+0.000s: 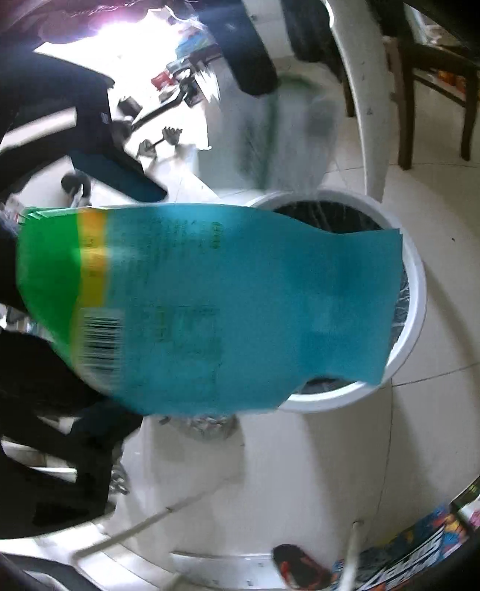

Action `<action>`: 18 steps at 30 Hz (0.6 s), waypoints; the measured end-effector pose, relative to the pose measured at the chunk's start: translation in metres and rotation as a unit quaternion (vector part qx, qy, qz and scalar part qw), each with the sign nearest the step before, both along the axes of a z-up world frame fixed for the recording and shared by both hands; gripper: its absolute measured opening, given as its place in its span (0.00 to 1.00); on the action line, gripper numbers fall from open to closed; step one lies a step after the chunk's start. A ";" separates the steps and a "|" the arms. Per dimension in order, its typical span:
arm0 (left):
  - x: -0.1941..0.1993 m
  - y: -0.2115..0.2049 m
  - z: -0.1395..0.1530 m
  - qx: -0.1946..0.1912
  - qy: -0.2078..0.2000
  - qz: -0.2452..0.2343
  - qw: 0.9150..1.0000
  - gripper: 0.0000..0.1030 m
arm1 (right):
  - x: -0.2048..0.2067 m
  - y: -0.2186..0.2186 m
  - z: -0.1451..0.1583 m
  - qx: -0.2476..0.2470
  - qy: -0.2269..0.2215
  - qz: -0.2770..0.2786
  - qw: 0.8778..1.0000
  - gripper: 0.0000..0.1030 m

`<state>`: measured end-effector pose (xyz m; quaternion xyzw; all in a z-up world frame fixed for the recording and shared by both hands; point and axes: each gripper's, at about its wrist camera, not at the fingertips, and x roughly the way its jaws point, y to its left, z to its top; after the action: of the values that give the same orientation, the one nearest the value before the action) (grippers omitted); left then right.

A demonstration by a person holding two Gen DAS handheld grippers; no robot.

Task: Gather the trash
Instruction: 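Carry both items over the white bin and open both tools to drop them, then swing both tools back from the bin toward the table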

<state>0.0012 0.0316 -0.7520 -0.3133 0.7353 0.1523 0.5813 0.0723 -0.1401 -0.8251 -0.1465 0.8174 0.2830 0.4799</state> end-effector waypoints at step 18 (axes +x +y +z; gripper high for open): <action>-0.047 -0.006 0.041 0.110 -0.010 0.001 0.994 0.96 | 0.011 -0.024 0.046 -0.071 -0.189 -0.010 0.979 1.00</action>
<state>-0.0460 0.0251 -0.7115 -0.2499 0.7076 0.2299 0.6196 0.0833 -0.1644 -0.7795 -0.2234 0.7312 0.1865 0.6170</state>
